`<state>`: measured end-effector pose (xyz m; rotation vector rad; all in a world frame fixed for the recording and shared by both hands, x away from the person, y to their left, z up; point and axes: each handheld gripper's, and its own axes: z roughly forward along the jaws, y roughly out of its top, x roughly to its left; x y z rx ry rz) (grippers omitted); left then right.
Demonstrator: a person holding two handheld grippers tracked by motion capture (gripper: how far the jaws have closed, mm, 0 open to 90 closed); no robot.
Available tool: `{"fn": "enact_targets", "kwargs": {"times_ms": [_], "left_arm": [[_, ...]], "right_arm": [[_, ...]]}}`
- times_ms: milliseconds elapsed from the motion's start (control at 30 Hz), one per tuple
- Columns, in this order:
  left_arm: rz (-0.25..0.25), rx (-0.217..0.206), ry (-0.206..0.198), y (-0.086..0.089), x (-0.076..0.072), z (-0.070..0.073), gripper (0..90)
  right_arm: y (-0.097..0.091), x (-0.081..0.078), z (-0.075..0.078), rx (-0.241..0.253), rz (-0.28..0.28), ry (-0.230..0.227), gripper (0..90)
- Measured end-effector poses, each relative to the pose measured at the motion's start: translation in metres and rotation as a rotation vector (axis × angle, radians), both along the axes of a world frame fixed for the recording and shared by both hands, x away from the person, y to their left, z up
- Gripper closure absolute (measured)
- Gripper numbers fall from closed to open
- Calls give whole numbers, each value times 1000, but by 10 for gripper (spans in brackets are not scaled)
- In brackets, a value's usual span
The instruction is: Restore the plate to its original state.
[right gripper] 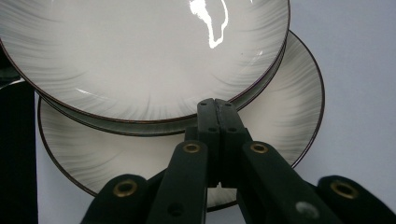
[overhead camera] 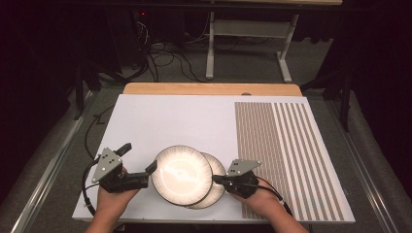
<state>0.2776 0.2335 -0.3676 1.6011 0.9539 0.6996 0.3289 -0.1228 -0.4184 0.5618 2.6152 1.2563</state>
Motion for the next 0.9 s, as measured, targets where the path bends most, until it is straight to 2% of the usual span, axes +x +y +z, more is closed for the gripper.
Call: {"fn": "enact_targets", "kwargs": {"times_ms": [900], "left_arm": [[0,2,-2,-1,-1,0,0]], "right_arm": [[-1,1,1,1,-4,4,900]]}}
